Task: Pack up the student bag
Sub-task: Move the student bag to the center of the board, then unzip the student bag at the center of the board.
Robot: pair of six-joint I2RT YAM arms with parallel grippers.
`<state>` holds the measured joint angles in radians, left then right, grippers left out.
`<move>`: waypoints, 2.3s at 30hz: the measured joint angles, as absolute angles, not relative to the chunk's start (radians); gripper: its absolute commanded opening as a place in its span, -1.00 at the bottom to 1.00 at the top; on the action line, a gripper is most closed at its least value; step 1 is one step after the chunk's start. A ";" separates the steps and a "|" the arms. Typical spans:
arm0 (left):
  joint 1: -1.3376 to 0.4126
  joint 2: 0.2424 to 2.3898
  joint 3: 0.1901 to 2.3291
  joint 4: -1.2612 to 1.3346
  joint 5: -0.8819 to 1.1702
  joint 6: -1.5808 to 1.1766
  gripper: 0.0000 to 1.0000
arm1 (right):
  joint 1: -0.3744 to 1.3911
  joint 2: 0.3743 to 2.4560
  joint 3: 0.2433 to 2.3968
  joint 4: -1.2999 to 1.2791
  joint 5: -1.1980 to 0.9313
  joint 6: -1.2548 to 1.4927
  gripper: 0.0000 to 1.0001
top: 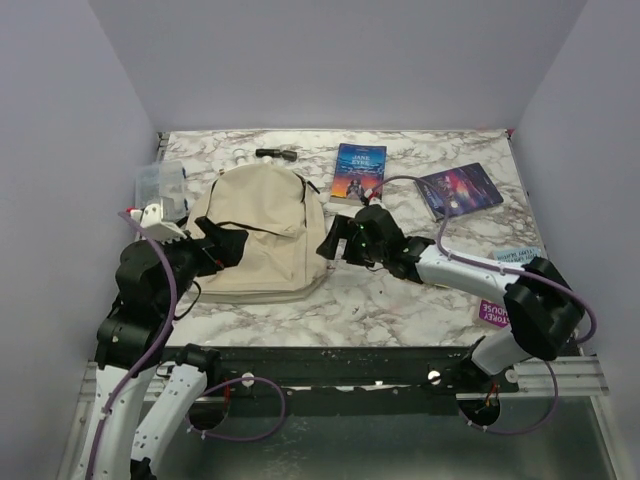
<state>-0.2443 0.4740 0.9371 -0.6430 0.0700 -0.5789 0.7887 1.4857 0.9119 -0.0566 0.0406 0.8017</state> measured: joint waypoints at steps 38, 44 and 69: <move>-0.245 0.798 0.866 -0.673 0.105 -0.575 0.97 | 0.907 1.424 0.718 -0.226 0.634 0.857 -0.39; -0.245 0.731 0.868 -0.635 0.109 -0.579 0.97 | 0.903 1.365 0.855 -0.302 0.606 0.702 0.05; -0.245 0.508 0.989 -0.788 0.043 -0.553 0.98 | 1.044 1.853 1.161 0.223 0.018 1.277 -0.03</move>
